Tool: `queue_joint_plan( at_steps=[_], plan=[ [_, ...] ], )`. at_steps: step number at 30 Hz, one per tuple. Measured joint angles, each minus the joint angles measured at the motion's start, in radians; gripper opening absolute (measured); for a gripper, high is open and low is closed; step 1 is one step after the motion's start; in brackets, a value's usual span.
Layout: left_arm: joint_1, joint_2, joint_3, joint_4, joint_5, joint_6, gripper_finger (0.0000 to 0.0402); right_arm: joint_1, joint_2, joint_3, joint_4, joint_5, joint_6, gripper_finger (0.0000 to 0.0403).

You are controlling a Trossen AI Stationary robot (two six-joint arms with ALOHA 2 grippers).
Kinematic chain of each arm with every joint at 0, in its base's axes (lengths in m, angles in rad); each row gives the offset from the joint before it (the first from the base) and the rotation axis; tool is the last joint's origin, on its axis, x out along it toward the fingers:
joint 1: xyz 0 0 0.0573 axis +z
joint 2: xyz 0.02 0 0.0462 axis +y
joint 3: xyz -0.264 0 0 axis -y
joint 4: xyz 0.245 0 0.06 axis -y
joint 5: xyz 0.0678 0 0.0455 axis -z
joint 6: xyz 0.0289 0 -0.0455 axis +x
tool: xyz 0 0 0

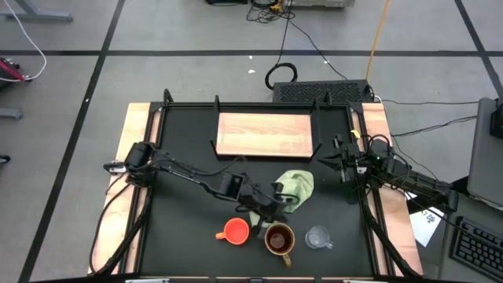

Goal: Stack small to large cups/mugs on shelf
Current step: Put the green mug on the shelf

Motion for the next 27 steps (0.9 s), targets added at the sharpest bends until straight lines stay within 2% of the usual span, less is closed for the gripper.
queue_joint_plan(
  at_steps=[7, 14, 21, 27],
  plan=[
    [-0.004, 0.0, 0.077, -0.16, -0.001, 0.006, 0.0, 0.0, 0.001, 0.0, 0.0, 0.0, 0.0, 0.0],
    [-0.007, 0.0, 0.08, -0.218, 0.019, -0.018, 0.0, 0.0, 0.001, 0.0, 0.0, 0.0, 0.0, 0.0],
    [-0.045, 0.009, 0.08, -0.168, 0.018, 0.079, 0.0, 0.0, 0.002, 0.0, 0.0, 0.0, 0.0, 0.0],
    [-0.056, 0.008, 0.08, -0.144, 0.009, 0.055, 0.0, 0.0, 0.001, 0.0, 0.0, 0.0, 0.0, 0.0]
  ],
)
